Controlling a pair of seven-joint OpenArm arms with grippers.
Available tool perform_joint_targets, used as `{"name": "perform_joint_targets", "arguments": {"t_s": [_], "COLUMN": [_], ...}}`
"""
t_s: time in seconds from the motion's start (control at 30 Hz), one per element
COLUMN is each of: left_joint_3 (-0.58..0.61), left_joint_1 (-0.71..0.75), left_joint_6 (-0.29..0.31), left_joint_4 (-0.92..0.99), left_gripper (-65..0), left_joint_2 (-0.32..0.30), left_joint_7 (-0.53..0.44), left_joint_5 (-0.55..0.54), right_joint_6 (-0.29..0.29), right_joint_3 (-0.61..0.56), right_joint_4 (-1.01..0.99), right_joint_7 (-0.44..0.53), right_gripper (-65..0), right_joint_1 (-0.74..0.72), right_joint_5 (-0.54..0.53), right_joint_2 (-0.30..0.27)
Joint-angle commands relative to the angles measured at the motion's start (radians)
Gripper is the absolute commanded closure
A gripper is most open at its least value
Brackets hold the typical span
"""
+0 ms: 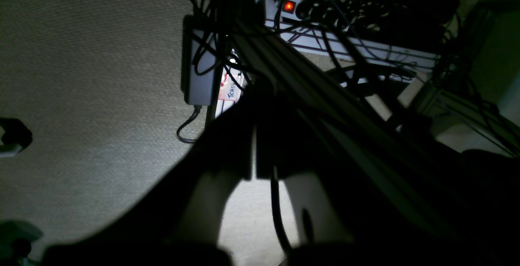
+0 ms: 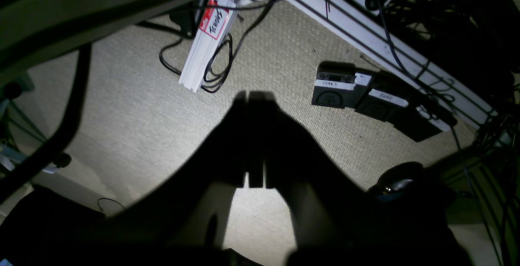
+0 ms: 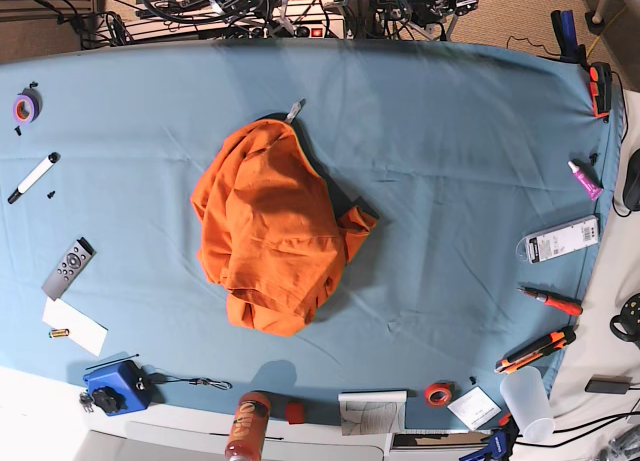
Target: Layout the t-shirt on the table in an organized manner, then fold the t-shirt properly
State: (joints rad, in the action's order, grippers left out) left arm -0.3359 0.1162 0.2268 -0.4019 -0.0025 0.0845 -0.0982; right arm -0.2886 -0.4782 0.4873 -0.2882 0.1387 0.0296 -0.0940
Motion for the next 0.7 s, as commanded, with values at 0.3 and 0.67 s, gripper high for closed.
{"name": "perform_joint_targets", "arguments": {"t_s": [0.3, 0.67], "left_joint_3": [0.0, 0.0], "left_joint_1": [0.001, 0.0], "left_joint_6": [0.012, 0.011], "left_joint_4": [-0.007, -0.007], "left_gripper": [0.0, 0.0], "left_joint_2": [0.005, 0.005], "left_joint_7": [-0.003, -0.003], "left_joint_5": [-0.006, -0.006], "right_joint_6": [-0.01, -0.01], "right_joint_3": [0.0, 0.0], "right_joint_4": [0.031, 0.031], "right_joint_7": [-0.011, -0.011], "right_gripper": [0.0, 0.0], "right_joint_1": [0.0, 0.0], "right_joint_5": [0.061, 0.061], "right_joint_2": [0.0, 0.0]}}
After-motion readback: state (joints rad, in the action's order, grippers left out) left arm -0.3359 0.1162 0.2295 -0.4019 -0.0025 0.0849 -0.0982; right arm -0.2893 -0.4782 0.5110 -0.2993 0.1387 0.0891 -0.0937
